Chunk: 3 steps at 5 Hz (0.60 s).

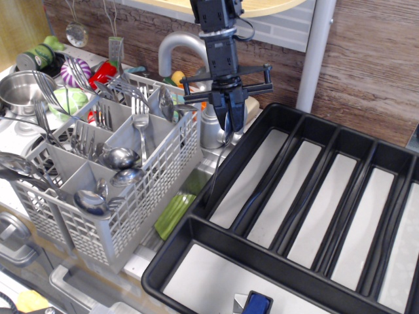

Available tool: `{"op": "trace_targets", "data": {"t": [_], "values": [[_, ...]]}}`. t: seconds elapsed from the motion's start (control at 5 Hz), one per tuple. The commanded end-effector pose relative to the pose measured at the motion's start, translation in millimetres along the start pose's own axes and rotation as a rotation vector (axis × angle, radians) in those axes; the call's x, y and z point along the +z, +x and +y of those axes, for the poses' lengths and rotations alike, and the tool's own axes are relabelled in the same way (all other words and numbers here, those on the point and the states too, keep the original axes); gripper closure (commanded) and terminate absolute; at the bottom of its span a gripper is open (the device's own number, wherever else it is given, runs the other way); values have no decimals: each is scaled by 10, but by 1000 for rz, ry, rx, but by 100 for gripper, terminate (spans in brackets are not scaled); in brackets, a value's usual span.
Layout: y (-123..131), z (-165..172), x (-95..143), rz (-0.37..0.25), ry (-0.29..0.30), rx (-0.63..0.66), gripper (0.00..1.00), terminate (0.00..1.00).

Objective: Put small spoon from basket to tray

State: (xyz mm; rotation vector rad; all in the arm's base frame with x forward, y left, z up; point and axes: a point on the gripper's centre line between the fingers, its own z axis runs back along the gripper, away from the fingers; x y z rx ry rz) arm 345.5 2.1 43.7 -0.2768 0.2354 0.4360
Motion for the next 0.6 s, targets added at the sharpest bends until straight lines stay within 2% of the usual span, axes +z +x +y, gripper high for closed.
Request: {"op": "trace_targets", "data": {"t": [0.0,0.2,0.4], "values": [[-13,-118,178,-117,-86,-34,0,0],[-13,-118,178,-117,-86,-34,0,0],[-13,-118,178,-117,-86,-34,0,100]]}}
